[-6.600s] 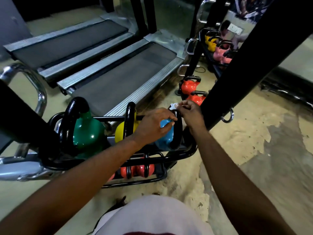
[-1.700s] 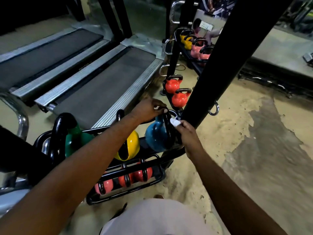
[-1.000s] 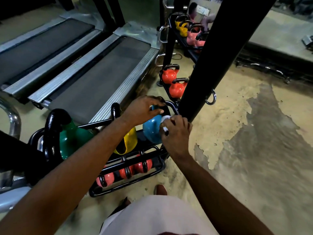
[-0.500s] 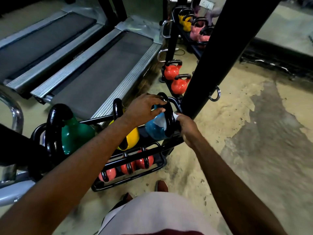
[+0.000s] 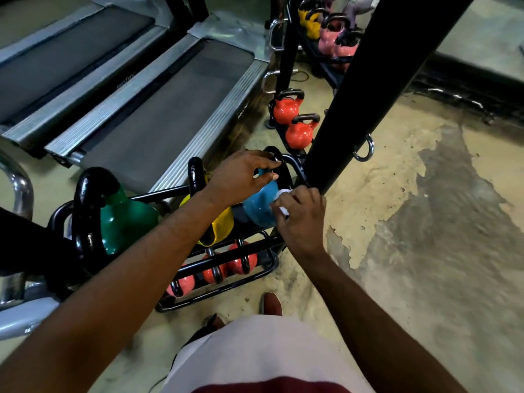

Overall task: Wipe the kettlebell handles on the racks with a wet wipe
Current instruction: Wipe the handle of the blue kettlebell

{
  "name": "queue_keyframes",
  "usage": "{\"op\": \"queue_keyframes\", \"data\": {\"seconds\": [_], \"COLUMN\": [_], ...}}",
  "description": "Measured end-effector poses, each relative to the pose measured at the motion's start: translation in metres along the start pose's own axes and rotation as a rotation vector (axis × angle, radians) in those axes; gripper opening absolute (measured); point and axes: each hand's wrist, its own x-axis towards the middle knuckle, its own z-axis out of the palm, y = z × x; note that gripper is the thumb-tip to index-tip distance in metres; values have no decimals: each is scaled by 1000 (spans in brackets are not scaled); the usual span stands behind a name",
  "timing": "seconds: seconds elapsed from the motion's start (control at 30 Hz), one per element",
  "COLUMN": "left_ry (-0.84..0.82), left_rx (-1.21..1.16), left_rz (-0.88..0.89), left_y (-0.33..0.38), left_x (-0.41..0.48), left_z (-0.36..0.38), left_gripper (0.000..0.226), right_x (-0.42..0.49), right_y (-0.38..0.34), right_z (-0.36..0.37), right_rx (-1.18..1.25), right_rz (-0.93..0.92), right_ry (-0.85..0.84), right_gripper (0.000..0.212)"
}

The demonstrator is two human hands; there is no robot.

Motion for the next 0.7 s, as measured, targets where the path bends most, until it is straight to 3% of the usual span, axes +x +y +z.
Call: {"op": "queue_keyframes", "data": {"seconds": [0.13,0.37,0.5,0.7], "left_ry": [-47,-33,-22,-15], "left_rx": [12,7,-3,-42], "left_rz": [6,-18,-11,-8], "left_y": [9,5,3,5], "left_x": [3,1,0,7], "left_z": [8,2,2,3], "left_gripper": [33,31,30,28], "right_x": [-32,-50,-49,-20], "right_y": [15,18,32,42], "right_z": [2,-4,-8,-33], "right_rx": [15,469,643,979], "right_rz": [146,355,515,526], "right_ry": [38,8,-193,-391], "right_gripper": [18,25,20,24]}}
